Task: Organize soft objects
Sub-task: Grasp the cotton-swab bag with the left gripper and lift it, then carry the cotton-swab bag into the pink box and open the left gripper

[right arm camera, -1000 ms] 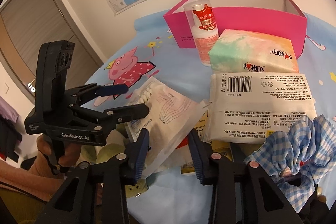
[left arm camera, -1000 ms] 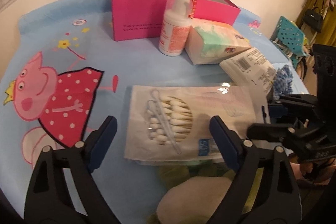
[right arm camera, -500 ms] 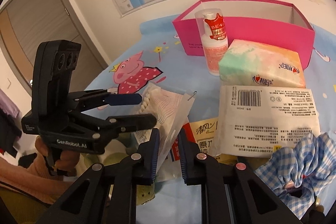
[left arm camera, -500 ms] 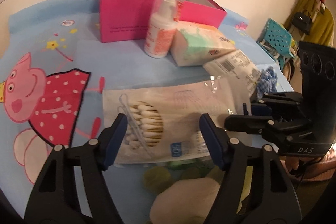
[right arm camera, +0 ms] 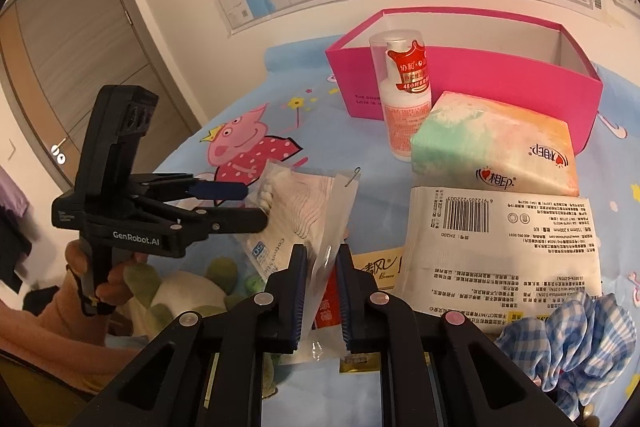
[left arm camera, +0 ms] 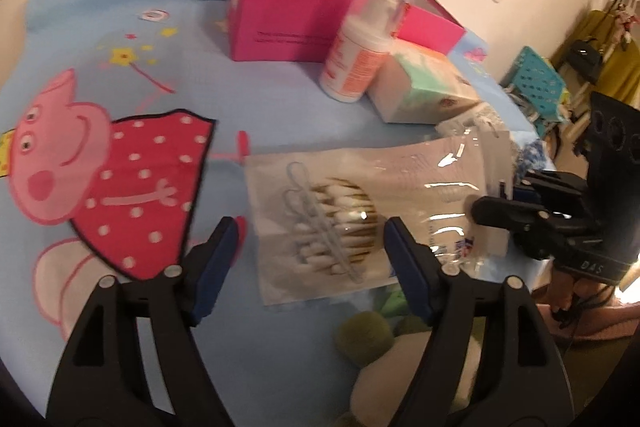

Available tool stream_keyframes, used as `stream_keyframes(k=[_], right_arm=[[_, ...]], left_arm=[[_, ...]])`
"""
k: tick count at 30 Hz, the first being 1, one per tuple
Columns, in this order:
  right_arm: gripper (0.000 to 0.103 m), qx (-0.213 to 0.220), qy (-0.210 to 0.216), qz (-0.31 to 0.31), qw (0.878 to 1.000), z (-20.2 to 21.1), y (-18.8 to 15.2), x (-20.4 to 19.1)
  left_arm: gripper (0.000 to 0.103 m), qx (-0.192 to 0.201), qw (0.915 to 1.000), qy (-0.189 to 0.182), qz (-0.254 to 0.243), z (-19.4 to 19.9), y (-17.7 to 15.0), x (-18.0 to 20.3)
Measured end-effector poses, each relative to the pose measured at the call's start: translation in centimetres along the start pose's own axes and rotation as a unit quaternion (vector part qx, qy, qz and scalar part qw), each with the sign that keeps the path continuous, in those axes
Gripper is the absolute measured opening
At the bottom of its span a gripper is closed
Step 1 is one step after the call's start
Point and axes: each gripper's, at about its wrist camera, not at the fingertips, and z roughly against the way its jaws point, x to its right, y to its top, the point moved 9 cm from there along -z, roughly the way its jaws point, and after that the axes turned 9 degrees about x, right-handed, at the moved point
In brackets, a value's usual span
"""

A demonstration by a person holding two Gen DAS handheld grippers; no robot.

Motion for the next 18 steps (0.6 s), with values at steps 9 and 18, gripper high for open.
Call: stream_keyframes(k=[9, 18], right_arm=[[0.014, 0.003, 0.007, 0.0, 1.0, 0.1, 0.6, 0.1], [0.014, 0.053, 0.015, 0.028, 0.998, 2.8, 6.0, -0.2]], left_arm=[[0.067, -0.004, 0.9982, -0.057, 0.019, 0.2, 0.5, 1.0], [0.062, 0.063, 0.9964, -0.055, 0.009, 4.3, 6.1, 2.8]])
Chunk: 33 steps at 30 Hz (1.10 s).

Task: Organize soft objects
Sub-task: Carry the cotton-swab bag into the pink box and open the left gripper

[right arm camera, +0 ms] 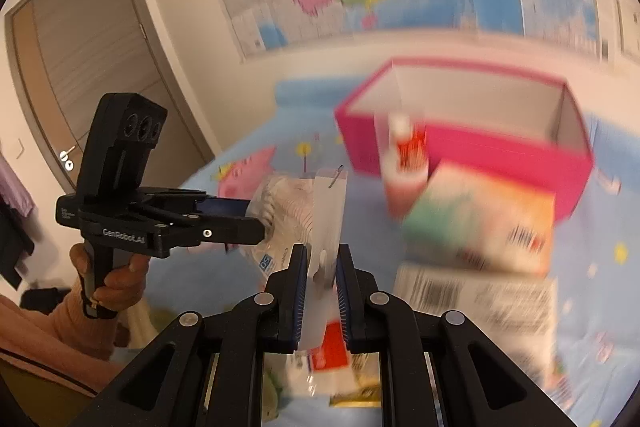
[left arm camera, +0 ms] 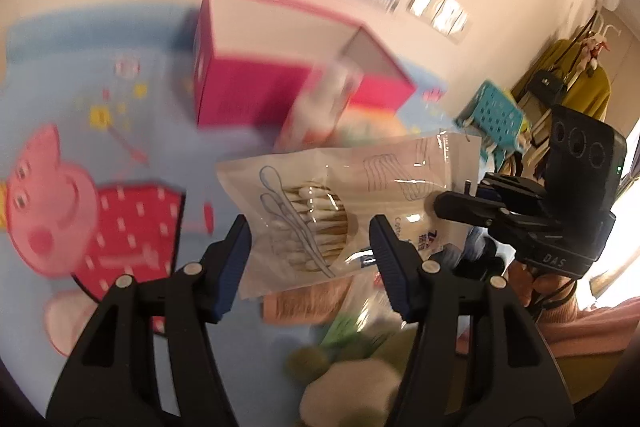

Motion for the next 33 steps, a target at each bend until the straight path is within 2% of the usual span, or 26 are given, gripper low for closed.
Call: stream_keyframes(k=[9, 14, 21, 28, 33], right_arm=[[0.014, 0.065, 0.005, 0.02, 0.998, 0.8, 8.5, 2.3], [0.014, 0.066, 0.007, 0.004, 0.998, -1.0, 11.6, 5.1], [0.014, 0.039, 0.008, -0.038, 0.998, -5.0, 13.3, 9.5], [0.015, -0.011, -0.001, -0.079, 0.997, -8.7, 11.8, 13.6], [0.018, -0.041, -0.01, -0.105, 0.994, -10.8, 10.9, 15.6]], left_arm=[[0.062, 0.07, 0.9947, 0.048, -0.058, 1.3, 9.7, 2.0], [0.062, 0.065, 0.9931, 0.077, -0.061, -1.0, 13.1, 1.3], [0.062, 0.029, 0.9942, 0.098, -0.035, -5.9, 14.8, -1.2], [0.062, -0.02, 0.9945, 0.103, -0.005, -10.7, 14.2, -3.4], [0.062, -0.044, 0.9916, 0.121, -0.001, -12.9, 13.3, -4.3]])
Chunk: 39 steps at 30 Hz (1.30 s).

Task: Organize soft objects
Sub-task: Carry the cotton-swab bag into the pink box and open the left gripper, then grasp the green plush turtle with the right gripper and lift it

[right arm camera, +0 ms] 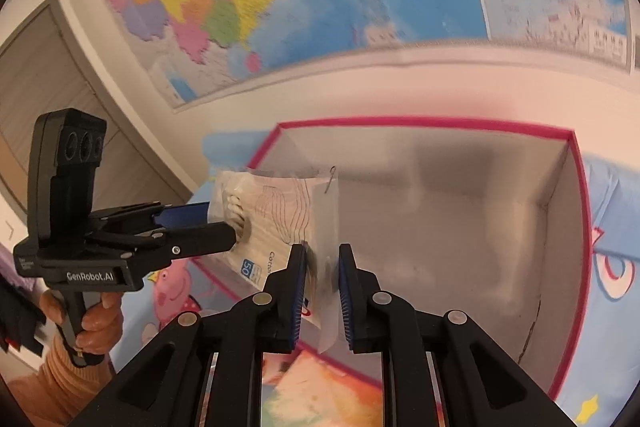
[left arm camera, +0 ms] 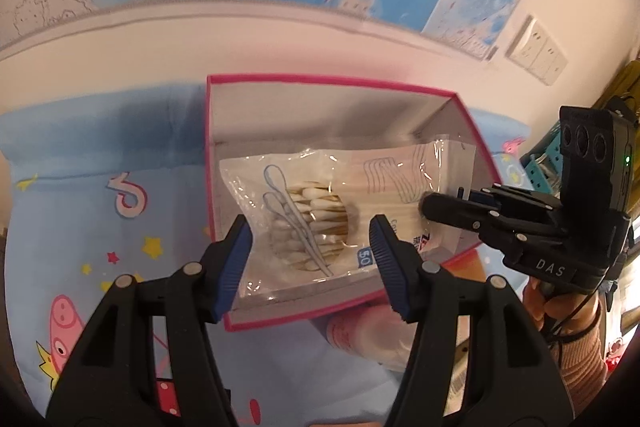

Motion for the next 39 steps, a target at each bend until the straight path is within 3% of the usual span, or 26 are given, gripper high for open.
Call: stream_keyframes(k=[5, 7, 10, 14, 17, 21, 26, 35, 39], right_arm=[[0.027, -0.038, -0.026, -0.015, 0.999, -2.5, -0.8, 1.6], [0.043, -0.048, -0.04, -0.024, 0.998, -3.5, -1.1, 2.3], [0.052, -0.052, -0.062, -0.027, 0.996, -4.1, -1.1, 2.9], [0.052, -0.013, -0.066, -0.021, 0.997, -2.0, -0.5, 2.5], [0.053, 0.018, -0.043, 0.002, 0.999, 1.8, -0.8, 0.6], [0.064, 0.054, -0.01, 0.055, 0.997, 6.6, -1.9, -3.6], [0.069, 0.059, 0.037, 0.107, 0.992, 11.1, -6.2, -8.1], [0.069, -0.032, 0.114, 0.114, 0.986, 12.1, -17.9, -12.6], [0.069, -0.06, 0.144, 0.098, 0.983, 12.2, -21.3, -13.5]], left_arm=[[0.062, -0.003, 0.9998, 0.015, 0.01, -0.4, 0.0, -0.8], [0.062, 0.006, 0.9997, 0.021, 0.011, -0.1, 0.1, -1.0], [0.062, 0.019, 0.9992, 0.032, 0.014, 1.0, 0.2, -1.3], [0.062, 0.047, 0.9982, 0.038, 0.006, 3.6, -0.2, -1.6], [0.064, 0.072, 0.9967, 0.035, -0.014, 6.3, -1.4, -1.4], [0.07, 0.097, 0.9941, 0.025, -0.042, 9.5, -4.0, -0.8], [0.072, 0.1, 0.9933, -0.004, -0.059, 11.9, -8.5, 0.2], [0.072, 0.068, 0.9964, -0.037, -0.034, 13.5, -16.6, 0.1], [0.072, 0.059, 0.9971, -0.046, -0.015, 14.0, -19.7, -0.1]])
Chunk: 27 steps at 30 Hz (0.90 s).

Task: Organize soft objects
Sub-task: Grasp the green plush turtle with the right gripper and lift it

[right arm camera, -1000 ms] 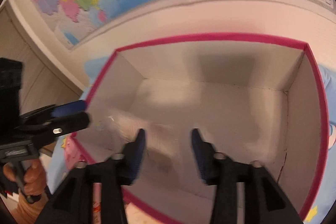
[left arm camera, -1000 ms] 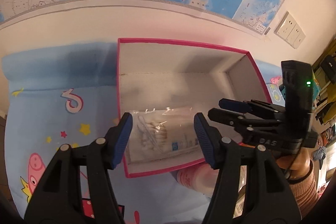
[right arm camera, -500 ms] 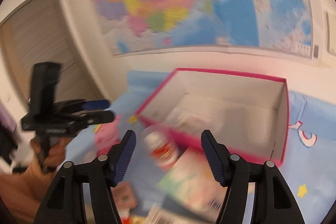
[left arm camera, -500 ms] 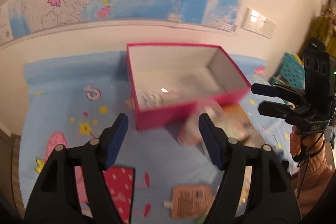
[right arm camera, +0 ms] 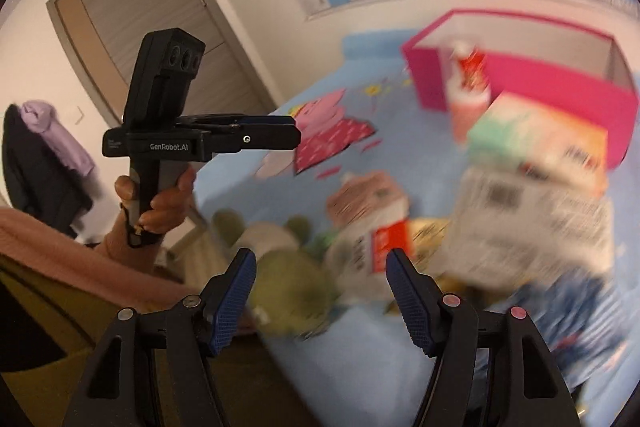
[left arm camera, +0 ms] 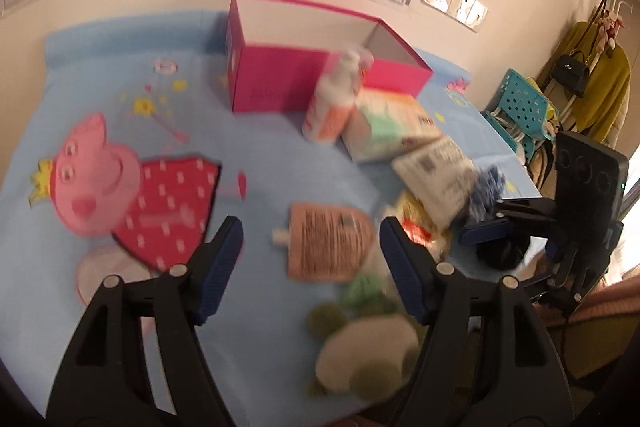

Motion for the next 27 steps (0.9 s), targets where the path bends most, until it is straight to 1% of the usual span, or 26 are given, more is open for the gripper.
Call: stream_keyframes(k=[2, 6, 8, 11, 12, 13, 14, 15, 18, 20, 23, 25, 27], right_arm=[[0.069, -0.011, 0.019, -0.002, 1.0, -0.5, -1.1, -1.2], [0.069, -0.032, 0.017, 0.014, 0.999, -1.6, -2.7, -2.6], [0.069, -0.041, 0.011, 0.016, 0.999, -2.6, -2.7, -2.7], [0.069, -0.044, 0.006, 0.012, 0.999, -3.2, -3.5, -2.6], [0.068, -0.046, 0.004, 0.007, 0.999, -3.3, -3.6, -2.4], [0.059, -0.046, 0.005, 0.0, 0.999, -3.6, -3.6, -2.1], [0.055, -0.046, 0.003, -0.006, 0.999, -3.9, -3.6, -1.8], [0.055, -0.045, 0.004, -0.008, 0.999, -3.7, -3.8, -1.7], [0.052, -0.025, 0.011, -0.011, 1.0, -3.5, -3.0, -2.0], [0.052, -0.011, 0.015, -0.017, 1.0, -3.0, -2.2, -1.9], [0.051, 0.006, 0.006, -0.027, 1.0, -2.5, -0.9, -1.1], [0.051, 0.019, 0.007, -0.039, 0.999, -2.1, 0.0, -0.5], [0.051, 0.035, 0.013, -0.052, 0.998, -1.7, 1.0, 0.0]], left_arm=[[0.072, 0.001, 0.9999, -0.004, 0.01, 0.6, -1.4, -0.1], [0.072, 0.002, 0.9995, -0.013, 0.027, 1.6, -2.7, -0.1], [0.072, 0.003, 0.9994, -0.017, 0.031, 2.1, -3.1, 0.0], [0.072, 0.003, 0.9992, -0.024, 0.031, 2.6, -3.8, 0.3], [0.072, 0.001, 0.9992, -0.024, 0.031, 2.6, -4.0, 0.4], [0.072, -0.001, 0.9992, -0.025, 0.031, 2.6, -4.3, 0.4], [0.072, -0.004, 0.9991, -0.026, 0.033, 2.6, -4.5, 0.4], [0.072, -0.011, 0.9988, -0.027, 0.038, 2.7, -4.8, 0.4], [0.072, -0.015, 0.9976, -0.041, 0.053, 2.8, -5.2, 0.5], [0.072, -0.011, 0.9974, -0.044, 0.055, 3.1, -5.2, 0.6], [0.072, 0.0, 0.997, -0.054, 0.056, 3.9, -4.6, 0.8], [0.072, 0.007, 0.9966, -0.064, 0.051, 4.4, -4.1, 1.2], [0.072, 0.009, 0.9972, -0.062, 0.041, 4.4, -3.8, 1.4]])
